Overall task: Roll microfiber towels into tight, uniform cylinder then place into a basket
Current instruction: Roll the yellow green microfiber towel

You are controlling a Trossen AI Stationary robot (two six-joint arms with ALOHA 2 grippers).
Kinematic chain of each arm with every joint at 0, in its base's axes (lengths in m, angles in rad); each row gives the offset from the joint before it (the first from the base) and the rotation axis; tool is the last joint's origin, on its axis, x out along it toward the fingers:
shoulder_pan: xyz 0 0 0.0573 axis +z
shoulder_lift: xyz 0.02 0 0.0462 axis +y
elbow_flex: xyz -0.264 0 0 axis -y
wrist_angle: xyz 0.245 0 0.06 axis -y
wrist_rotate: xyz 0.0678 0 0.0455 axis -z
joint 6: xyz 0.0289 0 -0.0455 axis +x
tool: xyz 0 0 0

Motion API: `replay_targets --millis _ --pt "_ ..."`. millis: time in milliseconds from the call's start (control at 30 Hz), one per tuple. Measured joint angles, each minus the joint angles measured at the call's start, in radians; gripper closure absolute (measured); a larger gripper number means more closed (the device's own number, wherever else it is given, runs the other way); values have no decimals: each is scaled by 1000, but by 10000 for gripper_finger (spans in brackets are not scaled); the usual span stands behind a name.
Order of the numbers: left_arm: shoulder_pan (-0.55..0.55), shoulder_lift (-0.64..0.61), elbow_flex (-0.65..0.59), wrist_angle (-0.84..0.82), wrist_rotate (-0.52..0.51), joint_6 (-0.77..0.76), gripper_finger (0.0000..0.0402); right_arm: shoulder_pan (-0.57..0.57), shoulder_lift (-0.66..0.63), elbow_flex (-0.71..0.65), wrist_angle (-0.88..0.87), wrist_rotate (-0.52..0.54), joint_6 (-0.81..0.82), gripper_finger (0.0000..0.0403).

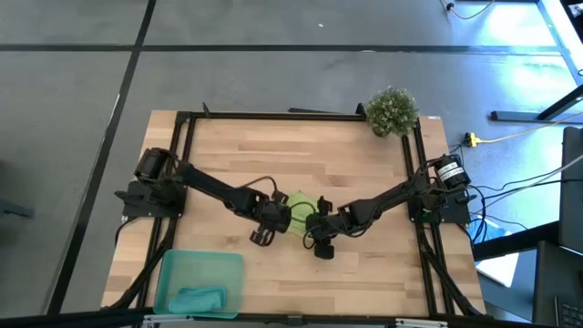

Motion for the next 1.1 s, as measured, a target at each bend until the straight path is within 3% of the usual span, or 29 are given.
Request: replay_targets --millis 567,900,1100 --pt "158 -68 92 -13 264 -21 401 -12 0 0 -2 -11 0 241" --pt "212 -2 102 -88 468 -223 401 -12 0 0 -3 -11 -1 241" --pt "243 5 103 -36 426 -295 401 -12 0 0 -2 -24 -3 241"
